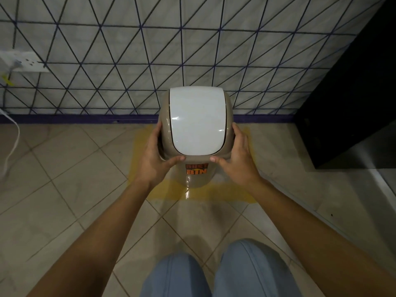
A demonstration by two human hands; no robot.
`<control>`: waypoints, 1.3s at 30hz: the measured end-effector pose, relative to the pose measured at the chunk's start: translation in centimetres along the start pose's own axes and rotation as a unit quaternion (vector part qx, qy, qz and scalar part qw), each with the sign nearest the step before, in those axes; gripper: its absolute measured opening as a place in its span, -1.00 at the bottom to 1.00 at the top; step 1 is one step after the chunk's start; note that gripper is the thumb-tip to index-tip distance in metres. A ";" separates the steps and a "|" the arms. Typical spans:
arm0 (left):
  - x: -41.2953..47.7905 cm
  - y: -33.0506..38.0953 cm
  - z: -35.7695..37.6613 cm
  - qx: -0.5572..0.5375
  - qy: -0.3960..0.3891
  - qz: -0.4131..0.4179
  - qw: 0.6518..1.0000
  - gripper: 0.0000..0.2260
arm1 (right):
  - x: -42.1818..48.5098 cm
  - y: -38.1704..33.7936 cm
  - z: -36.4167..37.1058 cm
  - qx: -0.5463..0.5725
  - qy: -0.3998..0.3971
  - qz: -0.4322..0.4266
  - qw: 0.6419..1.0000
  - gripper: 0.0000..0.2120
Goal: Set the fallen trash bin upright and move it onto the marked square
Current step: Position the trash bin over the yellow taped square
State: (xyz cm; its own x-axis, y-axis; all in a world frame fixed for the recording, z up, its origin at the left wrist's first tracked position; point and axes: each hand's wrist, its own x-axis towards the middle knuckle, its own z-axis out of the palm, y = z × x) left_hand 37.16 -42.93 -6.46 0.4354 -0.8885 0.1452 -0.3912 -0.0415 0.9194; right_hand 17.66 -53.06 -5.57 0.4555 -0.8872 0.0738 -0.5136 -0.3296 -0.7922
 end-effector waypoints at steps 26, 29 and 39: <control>11.6 -0.3 0.2 0.036 -0.037 -0.012 0.999 -0.09 | 11.5 0.1 0.6 0.010 -0.002 0.034 0.999 0.02; 12.3 -0.3 0.5 0.037 -0.035 -0.020 0.999 -0.08 | 12.2 0.0 0.5 0.009 -0.002 0.035 0.999 0.02; 12.8 0.0 0.5 -0.005 -0.058 -0.031 0.998 -0.12 | 13.3 0.3 0.5 0.038 -0.001 0.044 0.998 0.04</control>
State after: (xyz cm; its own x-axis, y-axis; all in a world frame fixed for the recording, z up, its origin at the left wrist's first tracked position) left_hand 42.36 -54.57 -4.81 0.3624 -0.9310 0.0447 -0.3583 -0.0949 0.9288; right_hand 23.90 -64.81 -5.16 0.4129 -0.9108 0.0009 -0.4950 -0.2252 -0.8392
